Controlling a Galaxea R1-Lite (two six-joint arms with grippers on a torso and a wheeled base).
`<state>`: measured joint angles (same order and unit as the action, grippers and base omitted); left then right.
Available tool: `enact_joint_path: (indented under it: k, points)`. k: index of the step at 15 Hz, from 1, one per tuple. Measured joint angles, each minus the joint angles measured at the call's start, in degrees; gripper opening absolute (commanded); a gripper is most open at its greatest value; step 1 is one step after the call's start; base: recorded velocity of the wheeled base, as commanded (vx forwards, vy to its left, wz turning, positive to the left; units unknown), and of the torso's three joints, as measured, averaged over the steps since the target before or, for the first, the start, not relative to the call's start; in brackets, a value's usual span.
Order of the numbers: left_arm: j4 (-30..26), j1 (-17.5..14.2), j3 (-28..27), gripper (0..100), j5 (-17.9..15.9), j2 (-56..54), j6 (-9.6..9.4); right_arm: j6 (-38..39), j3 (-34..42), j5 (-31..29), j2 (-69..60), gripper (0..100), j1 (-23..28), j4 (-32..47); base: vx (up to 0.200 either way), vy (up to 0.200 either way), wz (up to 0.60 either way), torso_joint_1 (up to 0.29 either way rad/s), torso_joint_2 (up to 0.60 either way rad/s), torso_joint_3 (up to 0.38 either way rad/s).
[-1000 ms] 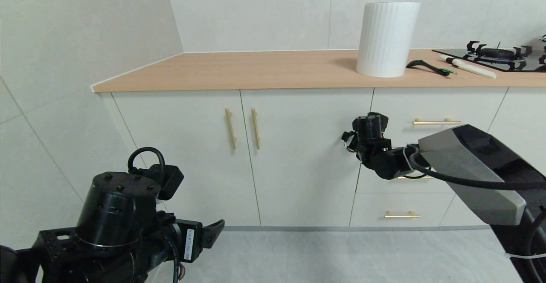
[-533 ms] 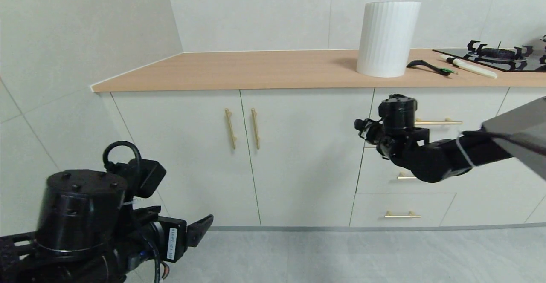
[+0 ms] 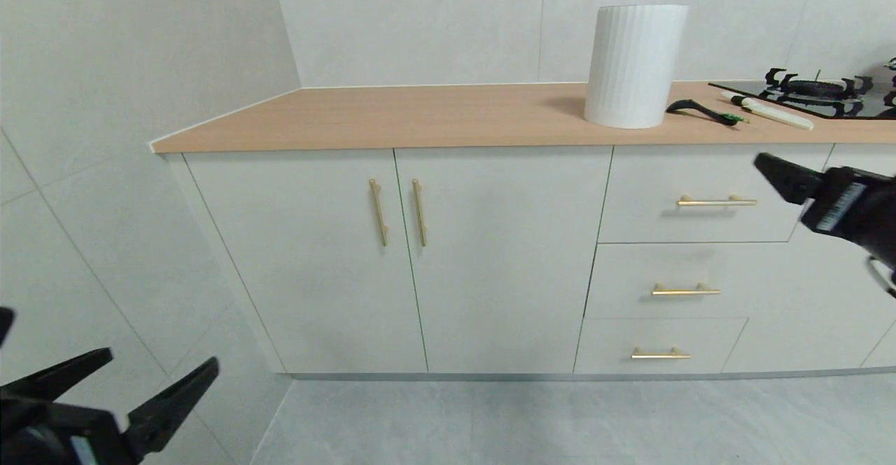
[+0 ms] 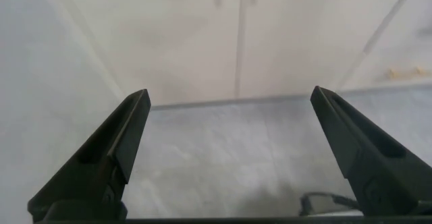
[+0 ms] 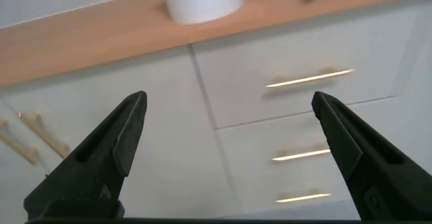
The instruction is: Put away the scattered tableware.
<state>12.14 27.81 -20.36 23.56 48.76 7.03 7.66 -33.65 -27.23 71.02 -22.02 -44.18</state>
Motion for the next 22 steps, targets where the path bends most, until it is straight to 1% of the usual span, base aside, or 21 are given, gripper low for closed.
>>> enact_joint_path:
  k: [2,3,4,5,6,7,9,10,11,12,13,14,15,16,17,18,19,20,21,22]
  points:
    - [-8.37,-3.15,0.73,100,0.30,-9.94,-0.94,-4.40,5.42,0.02,-13.39,100,1.01,5.60,0.000,0.000,0.00,0.000,0.00,0.000]
    - [-12.79,-5.38,0.82,100,0.27,-14.42,-1.93,-6.07,7.39,0.02,-19.79,100,1.84,9.40,0.000,0.000,0.00,0.000,0.00,0.000]
    - [-15.80,-7.69,0.99,100,0.18,-18.48,-3.27,-7.44,8.90,0.11,-26.04,100,2.95,13.73,0.000,0.000,0.00,0.000,0.00,0.000]
    - [-17.18,-9.79,1.12,100,0.02,-22.47,-4.88,-8.61,10.14,0.39,-32.57,100,4.41,18.87,0.000,0.000,0.00,0.000,0.00,0.000]
    - [-17.97,-11.61,1.40,100,-0.06,-25.65,-5.91,-9.40,11.07,1.01,-38.30,100,6.10,23.69,0.000,0.000,0.00,0.000,0.00,0.000]
    - [-18.32,-13.35,1.65,100,-0.24,-28.56,-6.49,-9.95,11.90,2.04,-43.44,100,8.11,28.53,0.000,0.000,0.00,0.000,0.00,0.000]
    - [-20.29,-16.62,2.73,100,-1.23,-33.88,-6.81,-10.69,13.56,5.81,-54.16,100,13.40,38.27,0.000,0.000,0.00,0.000,0.00,0.000]
    - [-22.19,-18.08,3.47,100,-2.41,-36.56,-6.88,-10.98,14.52,7.80,-58.93,100,17.01,41.72,0.000,0.000,0.00,0.000,0.00,0.000]
    - [-24.08,-19.21,4.38,100,-2.99,-38.77,-6.63,-11.18,15.96,8.98,-62.76,100,19.43,43.67,0.000,0.000,0.00,0.000,0.00,0.000]
    - [-24.94,-19.96,5.14,100,-2.08,-40.33,-4.74,-11.15,17.51,8.79,-65.55,100,20.81,44.78,0.000,0.000,0.00,0.000,0.00,0.000]
    - [-25.14,-20.74,5.75,100,-1.21,-41.39,-3.27,-11.04,18.82,8.55,-67.56,100,21.58,44.69,0.000,0.000,0.00,0.000,0.00,0.000]
    - [-25.11,-21.59,6.52,100,-1.05,-42.09,-3.07,-11.07,20.48,8.50,-68.82,100,21.91,44.62,0.000,0.000,0.00,0.000,0.00,0.000]
    - [-25.11,-22.52,7.33,100,-1.07,-42.62,-3.34,-11.09,22.13,8.46,-69.66,100,22.09,44.15,0.000,0.000,0.00,0.000,0.00,0.000]
    - [-25.08,-23.82,8.24,100,-1.12,-43.62,-4.92,-11.11,24.17,8.16,-70.21,100,22.17,42.57,0.000,0.000,0.00,0.000,0.00,0.000]
    - [-24.50,-25.16,9.62,100,-0.79,-44.96,-6.99,-11.18,26.73,7.61,-70.53,100,22.22,39.51,0.000,0.000,0.00,0.000,0.00,0.000]
    - [-22.10,-26.21,12.12,100,0.00,-46.12,-8.12,-11.22,29.40,7.14,-70.78,100,22.28,35.84,0.000,0.000,0.00,0.000,0.00,0.000]
    - [-17.12,-26.90,14.41,100,0.00,-46.98,-8.81,-11.20,31.45,7.14,-70.91,100,22.28,33.73,0.000,0.000,0.00,0.000,0.00,0.000]
    - [-14.81,-27.40,16.51,100,-1.82,-47.62,-9.68,-11.13,32.60,7.84,-71.02,100,22.28,34.44,0.000,0.000,0.00,0.000,0.00,0.000]
    - [-13.26,-27.70,17.69,100,-5.83,-48.08,-10.47,-11.02,33.12,9.29,-71.07,100,22.28,35.12,0.000,0.000,0.00,0.000,0.00,0.000]
    - [-12.85,-27.81,18.49,100,-9.89,-48.41,-10.78,-11.00,33.29,10.81,-71.12,100,22.28,36.57,0.000,0.000,0.00,0.000,0.00,0.000]
